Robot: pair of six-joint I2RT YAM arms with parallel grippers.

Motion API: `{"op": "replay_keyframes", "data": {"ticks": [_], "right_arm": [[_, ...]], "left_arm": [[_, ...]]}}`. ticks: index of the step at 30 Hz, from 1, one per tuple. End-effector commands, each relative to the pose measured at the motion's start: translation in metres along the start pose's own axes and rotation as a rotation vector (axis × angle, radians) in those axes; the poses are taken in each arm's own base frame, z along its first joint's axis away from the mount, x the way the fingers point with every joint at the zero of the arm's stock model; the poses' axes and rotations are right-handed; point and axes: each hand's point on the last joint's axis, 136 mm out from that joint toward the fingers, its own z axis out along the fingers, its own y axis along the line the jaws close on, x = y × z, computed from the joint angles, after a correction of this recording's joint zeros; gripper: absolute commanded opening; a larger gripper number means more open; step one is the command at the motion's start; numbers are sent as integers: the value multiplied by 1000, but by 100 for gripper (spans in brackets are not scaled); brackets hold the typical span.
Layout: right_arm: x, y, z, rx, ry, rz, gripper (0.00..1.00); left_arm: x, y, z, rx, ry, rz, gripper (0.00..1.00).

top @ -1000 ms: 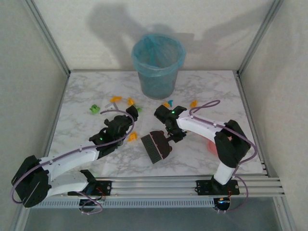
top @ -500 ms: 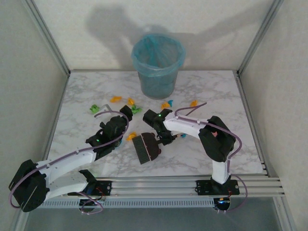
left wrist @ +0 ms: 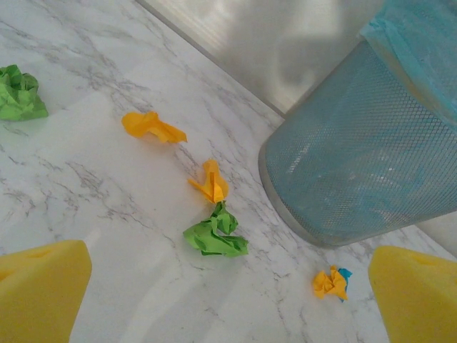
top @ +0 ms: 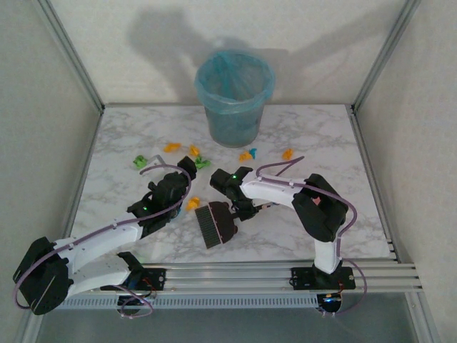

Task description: Sweep away the paper scraps from the table

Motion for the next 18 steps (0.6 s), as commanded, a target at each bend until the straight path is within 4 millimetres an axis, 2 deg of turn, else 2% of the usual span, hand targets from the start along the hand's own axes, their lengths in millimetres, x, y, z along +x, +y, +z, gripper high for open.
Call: {"op": "replay_keyframes", "data": {"ticks": [1, 11, 12, 13, 14, 16, 18], "right_arm": [[10, -1, 9, 12, 22, 150, 0], [27, 21, 20, -8, 47, 212, 0], [27, 22, 20, -16, 50, 204, 5], [28, 26, 19, -36, 53, 193, 15], [27, 29, 17, -56, 58, 182, 34], [25, 30, 12, -78, 54, 153, 59], [20, 30, 2, -100, 38, 123, 69]], "left_arm": [[1, 10, 0, -24, -5, -4, 100], [2, 14, 2, -34, -9, -5, 100], [2, 14, 2, -36, -10, -2, 100], [2, 14, 3, -38, -11, -1, 100], [2, 15, 3, -42, -12, 0, 100], [2, 16, 4, -45, -10, 4, 100], [1, 16, 4, -44, -15, 3, 100]]}}
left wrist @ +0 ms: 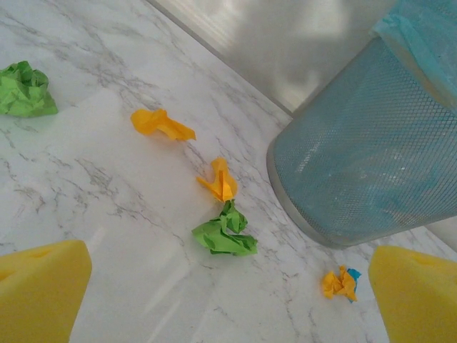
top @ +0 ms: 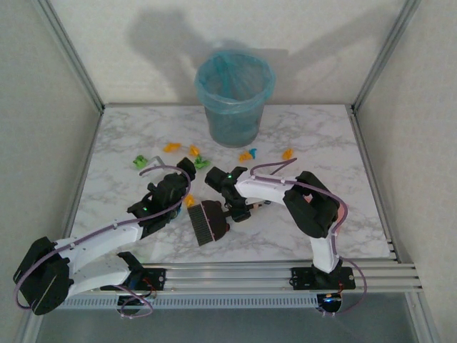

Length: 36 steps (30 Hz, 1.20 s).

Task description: Sweep away the paper scraps from the table

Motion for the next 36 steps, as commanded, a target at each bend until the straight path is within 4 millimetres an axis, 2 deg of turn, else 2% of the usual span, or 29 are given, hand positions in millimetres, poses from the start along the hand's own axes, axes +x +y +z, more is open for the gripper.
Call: {"op": "replay_keyframes", "data": {"ticks": [1, 3, 7, 9, 12, 15, 17, 19, 21, 22, 24, 27, 29, 32, 34, 36], "right_arm": [[-4, 1, -17, -49, -31, 82, 73], [-9, 0, -29, -69, -46, 59, 80], [-14, 4, -49, -126, -37, -50, 87], [-19, 6, -61, -166, -40, -136, 87], [-31, 11, -84, -263, -76, -331, 96], [-54, 16, -120, -398, -184, -577, 99], [-64, 22, -148, -561, -253, -743, 99], [-79, 24, -187, -722, -369, -959, 99], [-98, 19, -216, -736, -548, -1156, 99], [-104, 14, -223, -716, -616, -1272, 99], [-110, 6, -226, -669, -686, -1428, 99], [-102, -2, -214, -619, -684, -1625, 99], [-93, -6, -196, -560, -646, -1760, 99], [-104, -5, -172, -332, -669, -1860, 99], [-95, -11, -152, -249, -597, -2009, 95], [-80, -18, -137, -243, -500, -2153, 95]], "left_arm": [[-2, 9, 2, -30, -19, 6, 100], [-5, 9, 1, -34, -28, 7, 100], [-7, 11, 1, -38, -35, 11, 100], [-8, 10, 1, -37, -37, 15, 100], [-9, 11, 1, -39, -45, 21, 99], [-10, 11, 1, -39, -51, 24, 99], [-10, 11, 2, -37, -51, 25, 100], [-9, 10, 3, -31, -48, 25, 99], [-9, 11, 3, -30, -52, 25, 99], [-10, 12, 3, -30, -55, 20, 100], [-9, 12, 4, -29, -50, 23, 100], [-9, 15, 4, -33, -64, 22, 100], [-8, 17, 7, -38, -58, 23, 99], [-2, 17, 10, -32, -35, 15, 99], [0, 21, 12, -44, -34, 16, 100], [-1, 24, 15, -51, -28, 12, 100]]}}
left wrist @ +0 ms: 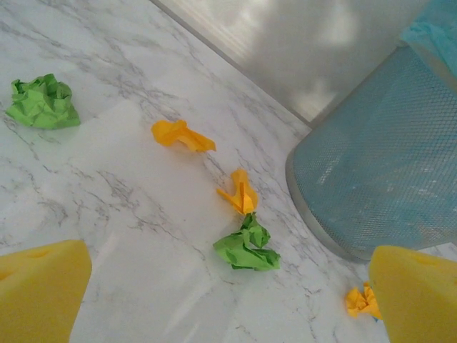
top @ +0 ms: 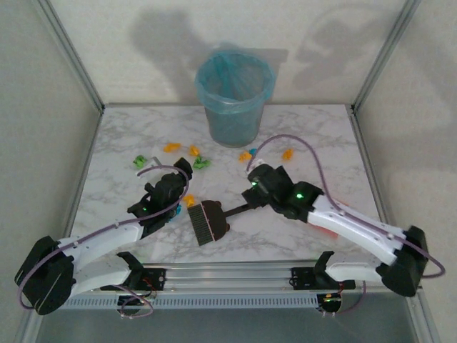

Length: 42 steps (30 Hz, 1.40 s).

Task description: Sweep away the paper scraps from the table

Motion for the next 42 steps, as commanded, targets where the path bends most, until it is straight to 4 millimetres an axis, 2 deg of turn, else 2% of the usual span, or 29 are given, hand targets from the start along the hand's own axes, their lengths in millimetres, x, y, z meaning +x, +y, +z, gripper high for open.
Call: {"op": "replay_keyframes", "data": {"ticks": [1, 3, 4, 7, 13, 16, 21, 26, 29, 35, 42], "right_arm": [[12, 17, 2, -113, 82, -263, 90], [14, 36, 6, -211, 87, -314, 76], [16, 43, 8, -240, 97, -332, 74], [21, 49, 20, -253, 166, -381, 75], [17, 68, 47, -326, 236, -443, 76], [21, 71, 61, -369, 266, -421, 75], [21, 63, 79, -354, 283, -409, 73], [34, 64, 93, -357, 347, -439, 67], [33, 70, 96, -385, 325, -433, 66], [46, 71, 101, -387, 370, -449, 59], [53, 74, 108, -378, 365, -455, 57]], "left_arm": [[1, 9, 5, -18, 3, -12, 100], [1, 11, 5, -13, 12, -26, 100], [0, 11, 5, -7, 11, -37, 100], [-1, 13, 4, -2, 11, -52, 100], [-1, 17, 7, -7, 25, -65, 100], [-4, 20, 6, -11, 19, -80, 99], [-12, 27, 1, -19, -7, -108, 99], [-15, 29, -1, -28, -16, -119, 99], [-16, 30, -1, -29, -19, -122, 100], [-15, 32, 0, -37, -18, -119, 100], [-15, 34, 1, -46, -22, -118, 99]]}}
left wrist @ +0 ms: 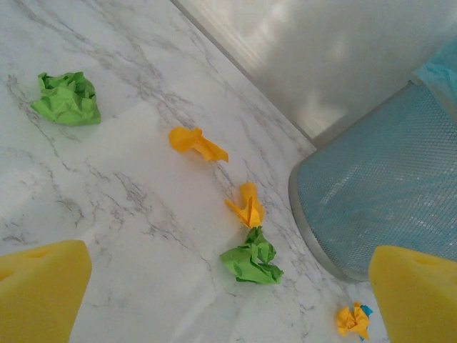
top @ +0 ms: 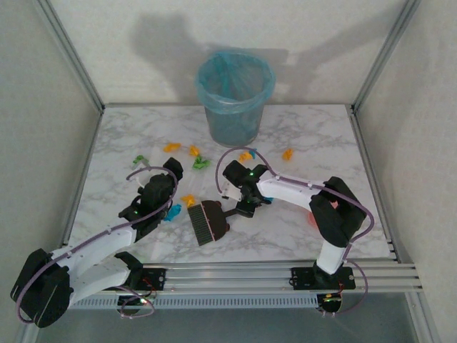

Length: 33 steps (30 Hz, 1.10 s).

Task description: Sweep away the paper scraps from the table

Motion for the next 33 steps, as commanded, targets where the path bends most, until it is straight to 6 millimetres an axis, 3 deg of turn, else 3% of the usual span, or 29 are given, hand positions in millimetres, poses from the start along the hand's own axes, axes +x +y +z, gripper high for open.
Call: {"op": "replay_keyframes", "data": {"ticks": [1, 12, 26, 33], "right_arm": [[7, 2, 11, -4, 26, -12, 57], [4, 5, 29, -17, 40, -22, 50], [-25, 8, 21, -14, -36, -46, 35], [-35, 13, 12, -2, -79, 3, 47]], "left_arm": [[-2, 13, 1, -43, -20, 1, 100], [-4, 13, 0, -41, -26, -7, 99], [-4, 14, 0, -42, -26, -9, 100], [-4, 14, 0, -41, -24, -9, 100]]}}
